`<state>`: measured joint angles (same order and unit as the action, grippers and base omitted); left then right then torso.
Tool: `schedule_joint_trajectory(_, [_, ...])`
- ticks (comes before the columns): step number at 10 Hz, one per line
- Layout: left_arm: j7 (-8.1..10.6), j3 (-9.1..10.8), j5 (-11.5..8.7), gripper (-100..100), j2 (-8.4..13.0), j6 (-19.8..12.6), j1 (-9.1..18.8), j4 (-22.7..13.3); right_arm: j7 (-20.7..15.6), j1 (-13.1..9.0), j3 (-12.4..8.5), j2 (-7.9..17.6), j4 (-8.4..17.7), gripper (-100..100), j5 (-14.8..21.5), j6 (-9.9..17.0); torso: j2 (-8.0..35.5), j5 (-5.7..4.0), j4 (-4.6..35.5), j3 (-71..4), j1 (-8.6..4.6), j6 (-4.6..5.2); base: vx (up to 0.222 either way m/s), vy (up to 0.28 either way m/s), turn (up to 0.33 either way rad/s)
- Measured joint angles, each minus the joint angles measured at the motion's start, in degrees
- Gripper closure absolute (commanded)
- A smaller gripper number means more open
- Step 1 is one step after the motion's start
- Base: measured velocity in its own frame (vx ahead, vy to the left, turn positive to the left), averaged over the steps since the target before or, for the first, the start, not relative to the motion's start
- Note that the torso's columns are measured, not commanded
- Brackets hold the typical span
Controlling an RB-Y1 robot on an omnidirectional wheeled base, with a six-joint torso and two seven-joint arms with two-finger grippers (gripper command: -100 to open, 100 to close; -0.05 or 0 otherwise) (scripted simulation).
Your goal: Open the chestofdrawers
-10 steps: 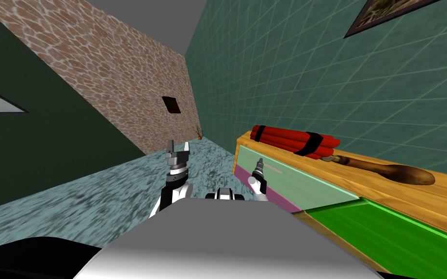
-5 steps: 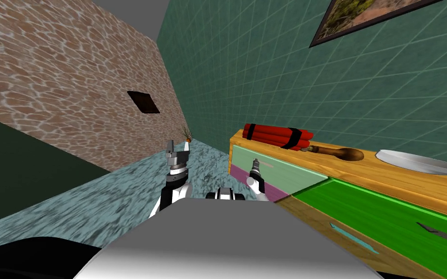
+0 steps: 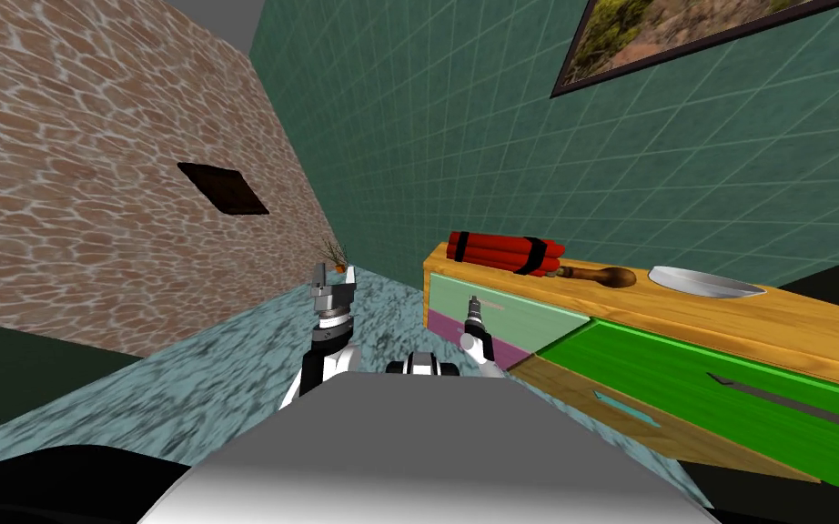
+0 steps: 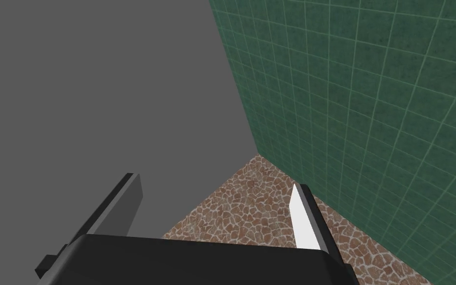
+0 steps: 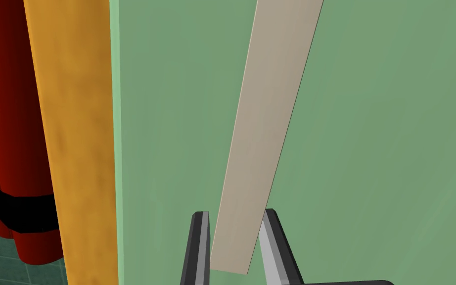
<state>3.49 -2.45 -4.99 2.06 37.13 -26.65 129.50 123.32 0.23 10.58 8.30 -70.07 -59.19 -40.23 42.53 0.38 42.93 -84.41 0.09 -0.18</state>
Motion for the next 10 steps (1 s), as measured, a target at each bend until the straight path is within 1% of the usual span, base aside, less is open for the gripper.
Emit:
schedule_joint_trajectory(1, [0.00,0.00,0.00,0,-0.01,0.00,-0.02,0.00,0.55,0.05,2.06,1.17,-0.37,100,-0.43,0.12,-0.06,0.12,-0.01,-0.06,0.16,0.35,0.073,0.060,-0.351])
schedule_joint_trajectory(2, [0.00,0.00,0.00,0,-0.01,0.00,-0.02,0.01,1.24,-0.42,3.81,1.98,-0.10,100,-0.75,0.17,-0.05,0.12,-0.02,-0.05,0.08,0.41,0.031,0.037,-0.077])
schedule_joint_trajectory(3, [0.00,0.00,0.00,0,0.00,0.00,0.00,0.00,1.26,-0.28,4.24,2.26,-0.37,100,-0.96,0.19,0.04,0.01,0.00,0.01,-0.01,0.15,0.069,0.049,-0.295])
schedule_joint_trajectory(5, [0.00,0.00,0.00,0,-0.01,0.00,-0.01,0.00,1.31,-0.27,7.63,3.78,-1.50,100,-1.95,0.39,0.16,0.04,0.00,0.06,0.15,0.25,0.077,0.073,-0.333])
schedule_joint_trajectory(6, [0.00,0.00,0.00,0,-0.01,0.00,-0.02,0.01,2.20,-0.57,9.70,5.32,-1.59,100,-2.50,0.36,0.18,0.04,-0.02,0.08,0.11,0.42,0.074,0.073,-0.328])
schedule_joint_trajectory(7, [0.00,0.00,0.00,0,-0.01,0.00,-0.02,0.01,2.60,-0.56,11.51,6.14,-2.03,100,-2.90,0.28,0.28,-0.06,-0.07,0.12,0.02,0.31,0.085,0.080,-0.412])
schedule_joint_trajectory(8, [0.00,0.00,0.00,0,-0.01,0.01,-0.02,0.01,3.18,-1.16,13.57,7.29,-2.00,100,-3.50,0.30,0.29,-0.05,-0.08,0.13,-0.05,0.51,0.070,0.073,-0.272])
schedule_joint_trajectory(9, [0.00,0.00,0.00,0,0.00,0.00,-0.01,0.00,3.56,-1.16,15.26,8.28,-2.49,100,-3.94,0.28,0.36,-0.15,-0.16,0.17,-0.07,0.35,0.068,0.081,-0.358])
schedule_joint_trajectory(10, [0.00,0.00,0.00,0,-0.01,0.00,-0.01,0.00,4.00,-1.19,17.22,9.55,-3.15,100,-4.57,0.34,0.32,-0.14,-0.19,0.15,-0.10,0.53,0.058,0.073,-0.311])
